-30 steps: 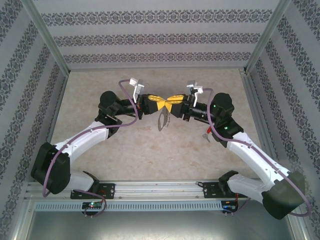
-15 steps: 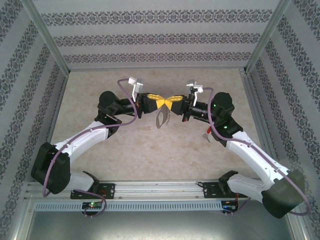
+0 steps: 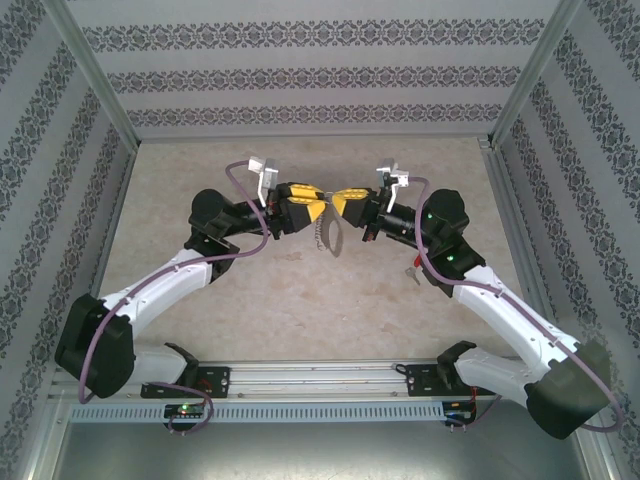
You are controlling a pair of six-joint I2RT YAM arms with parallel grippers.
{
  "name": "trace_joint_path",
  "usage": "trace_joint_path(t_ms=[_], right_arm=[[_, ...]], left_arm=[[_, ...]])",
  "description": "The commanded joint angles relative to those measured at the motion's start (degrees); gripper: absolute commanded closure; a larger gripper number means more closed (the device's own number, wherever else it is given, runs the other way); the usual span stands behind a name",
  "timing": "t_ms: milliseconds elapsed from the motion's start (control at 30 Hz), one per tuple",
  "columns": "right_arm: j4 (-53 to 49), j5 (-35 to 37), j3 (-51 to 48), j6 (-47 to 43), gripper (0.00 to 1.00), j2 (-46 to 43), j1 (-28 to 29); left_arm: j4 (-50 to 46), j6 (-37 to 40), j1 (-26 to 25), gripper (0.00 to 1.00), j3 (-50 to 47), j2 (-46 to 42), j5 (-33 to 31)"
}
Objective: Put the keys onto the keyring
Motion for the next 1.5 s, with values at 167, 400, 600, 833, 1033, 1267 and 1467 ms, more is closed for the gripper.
trace_joint_path(t_ms=[167,400,600,833,1033,1267,1467], right_arm=[[11.05,7.79,-3.62,3.08,1.0,-3.13,-0.13],[16.7,10.7,-3.55,4.76,1.0,-2.93,1.24],[18.96,11.08,-2.29,5.11,1.0,-1.81,2.88],[19.31,11.13,-1.87,4.98,1.0,-0.43,3.9],[20.15,11.22,-1.92,5.48,1.0,0.71,3.89],[20.41,11.04,-1.52,5.81,1.0,1.46,4.13],[20.66,10.84,-1.52,6.01,1.0,1.92,4.18]], left_arm=[[13.07,-6.15,-0.24,0.53,-3.51,-2.01,-9.02],[19.36,-13.55,-0.35,0.56,-2.5,1.79,-9.3],[27.06,-20.28,-0.32,0.63,-0.65,7.31,-8.49],[28.35,-21.45,-0.49,0.67,1.08,8.72,-7.81],[28.35,-20.47,-0.53,0.66,0.6,7.58,-8.23],[28.29,-20.87,-0.58,0.67,0.82,7.9,-7.95],[28.29,-21.6,-0.67,0.67,1.19,8.57,-7.48]])
